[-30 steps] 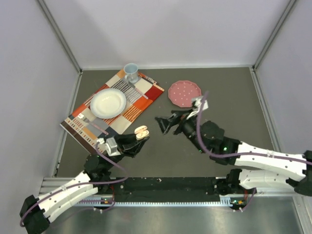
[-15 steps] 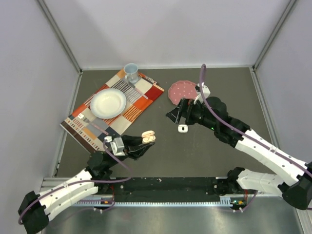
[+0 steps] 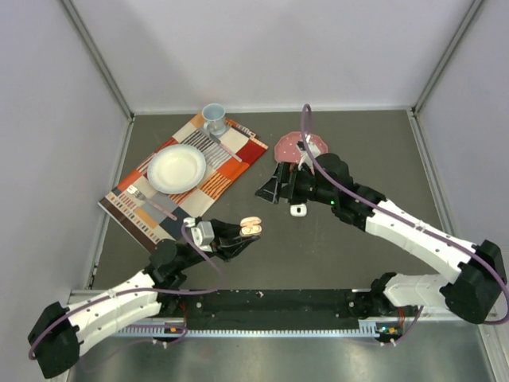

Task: Insert the wireless bluetooth earbuds into the charging case
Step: Close the charging case with the earbuds.

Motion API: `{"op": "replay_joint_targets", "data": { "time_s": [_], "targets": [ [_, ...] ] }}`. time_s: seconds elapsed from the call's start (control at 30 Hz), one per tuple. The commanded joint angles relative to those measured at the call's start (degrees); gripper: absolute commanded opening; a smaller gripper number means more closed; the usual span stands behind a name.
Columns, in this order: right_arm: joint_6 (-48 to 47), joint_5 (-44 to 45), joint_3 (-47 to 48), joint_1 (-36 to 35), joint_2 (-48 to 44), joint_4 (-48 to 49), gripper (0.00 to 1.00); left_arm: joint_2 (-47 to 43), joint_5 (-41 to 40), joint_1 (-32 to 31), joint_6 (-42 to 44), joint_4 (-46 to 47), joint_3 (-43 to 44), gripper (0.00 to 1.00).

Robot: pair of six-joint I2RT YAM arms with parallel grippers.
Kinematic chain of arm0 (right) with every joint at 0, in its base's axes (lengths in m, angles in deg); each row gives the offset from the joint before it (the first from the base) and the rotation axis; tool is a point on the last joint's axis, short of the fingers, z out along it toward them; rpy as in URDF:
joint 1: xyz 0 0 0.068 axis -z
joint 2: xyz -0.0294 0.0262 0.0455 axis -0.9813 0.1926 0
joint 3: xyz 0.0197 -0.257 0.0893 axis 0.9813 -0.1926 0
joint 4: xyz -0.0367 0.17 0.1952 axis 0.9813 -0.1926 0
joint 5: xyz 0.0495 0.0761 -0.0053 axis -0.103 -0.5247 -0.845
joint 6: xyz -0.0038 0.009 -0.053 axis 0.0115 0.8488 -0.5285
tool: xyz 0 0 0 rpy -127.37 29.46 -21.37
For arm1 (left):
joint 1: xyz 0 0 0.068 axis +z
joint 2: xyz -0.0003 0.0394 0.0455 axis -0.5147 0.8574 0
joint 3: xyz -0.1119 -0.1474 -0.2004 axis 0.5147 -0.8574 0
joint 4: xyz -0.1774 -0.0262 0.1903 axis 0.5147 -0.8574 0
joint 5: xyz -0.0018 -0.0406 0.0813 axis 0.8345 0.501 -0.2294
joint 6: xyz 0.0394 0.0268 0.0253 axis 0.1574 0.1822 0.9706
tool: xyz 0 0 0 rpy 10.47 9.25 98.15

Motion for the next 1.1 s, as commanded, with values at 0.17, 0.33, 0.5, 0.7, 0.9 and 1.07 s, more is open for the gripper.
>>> {"op": "replay_joint_targets", "data": {
  "time_s": [0.17,0.33,0.5,0.7,0.9,1.07],
  "targets": [
    [-0.11,-1.83,3.12,-4.66,3.82,3.18,0.99,3.61,1.18,-0.23,-0.75,6.14,2.83,0.0],
    [-0.91,-1.04,1.63,-5.81,2.95,2.29,0.99,4.85,0.13,-0.23,-1.1,7.46,2.83,0.0],
    [-1.35,-0.24,-1.71,-5.98,0.84,1.15,0.99,4.85,-1.1,-0.14,-1.02,7.9,2.92,0.0],
    [-2.14,0.02,-4.43,-6.16,-1.71,0.89,0.99,5.64,-1.81,-0.23,-1.02,8.08,3.01,0.0],
    [-3.19,2.99,-6.81,-6.33,-5.14,0.27,0.99,6.95,-2.69,-0.14,-1.02,7.82,3.45,0.0],
    [-1.96,10.38,-9.09,-6.33,-8.74,-1.04,0.99,7.31,-4.09,-0.23,-2.07,7.2,3.36,0.0]
  ]
}}
